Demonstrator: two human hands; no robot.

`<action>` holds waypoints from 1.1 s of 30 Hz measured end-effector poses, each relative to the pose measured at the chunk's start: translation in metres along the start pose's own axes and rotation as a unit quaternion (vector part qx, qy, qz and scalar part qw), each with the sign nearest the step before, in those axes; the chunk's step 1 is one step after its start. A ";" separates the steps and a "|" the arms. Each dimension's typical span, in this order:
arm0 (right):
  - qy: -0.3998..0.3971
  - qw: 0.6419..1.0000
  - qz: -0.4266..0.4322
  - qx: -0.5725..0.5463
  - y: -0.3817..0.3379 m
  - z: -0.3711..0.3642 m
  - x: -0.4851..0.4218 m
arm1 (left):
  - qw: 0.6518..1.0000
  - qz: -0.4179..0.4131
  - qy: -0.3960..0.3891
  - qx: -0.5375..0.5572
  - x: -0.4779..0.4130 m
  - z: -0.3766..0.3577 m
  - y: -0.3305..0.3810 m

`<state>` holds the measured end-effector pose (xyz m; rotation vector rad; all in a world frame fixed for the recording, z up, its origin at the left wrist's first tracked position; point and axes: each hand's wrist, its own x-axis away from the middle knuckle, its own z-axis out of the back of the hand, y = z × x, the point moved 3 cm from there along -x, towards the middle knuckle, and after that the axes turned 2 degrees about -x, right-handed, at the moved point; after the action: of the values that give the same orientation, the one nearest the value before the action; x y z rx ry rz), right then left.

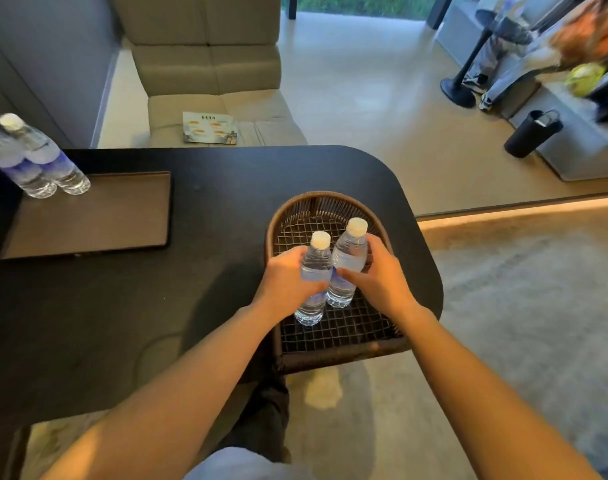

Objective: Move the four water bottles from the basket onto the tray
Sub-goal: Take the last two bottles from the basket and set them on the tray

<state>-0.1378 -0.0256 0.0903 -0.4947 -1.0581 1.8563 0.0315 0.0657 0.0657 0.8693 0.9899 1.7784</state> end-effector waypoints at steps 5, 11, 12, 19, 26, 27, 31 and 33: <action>0.008 0.998 0.061 -0.001 -0.052 -0.002 0.016 | 0.997 -0.034 0.075 -0.009 0.025 0.044 0.022; -0.013 0.994 0.111 0.016 -0.109 -0.034 0.016 | 0.992 -0.035 0.119 -0.022 0.048 0.112 0.022; -0.020 0.993 0.118 0.018 -0.118 -0.043 0.014 | 0.991 -0.029 0.125 -0.028 0.051 0.123 0.019; -0.066 0.989 0.133 0.022 -0.173 -0.122 -0.012 | 0.982 0.016 0.182 -0.048 0.064 0.211 -0.023; -0.098 0.989 0.106 0.030 -0.217 -0.231 -0.059 | 0.971 0.082 0.219 -0.048 0.054 0.309 -0.089; -0.103 0.989 0.100 0.030 -0.223 -0.248 -0.067 | 0.969 0.097 0.220 -0.052 0.049 0.324 -0.099; -0.130 0.988 0.073 0.027 -0.246 -0.314 -0.102 | 0.962 0.138 0.231 -0.044 0.031 0.383 -0.143; -0.139 0.988 0.061 0.026 -0.257 -0.347 -0.120 | 0.962 0.141 0.226 -0.059 0.020 0.410 -0.163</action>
<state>0.2959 0.0869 0.1015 -0.2805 -1.1808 2.1002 0.4371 0.2366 0.1017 0.5562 1.0689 2.3219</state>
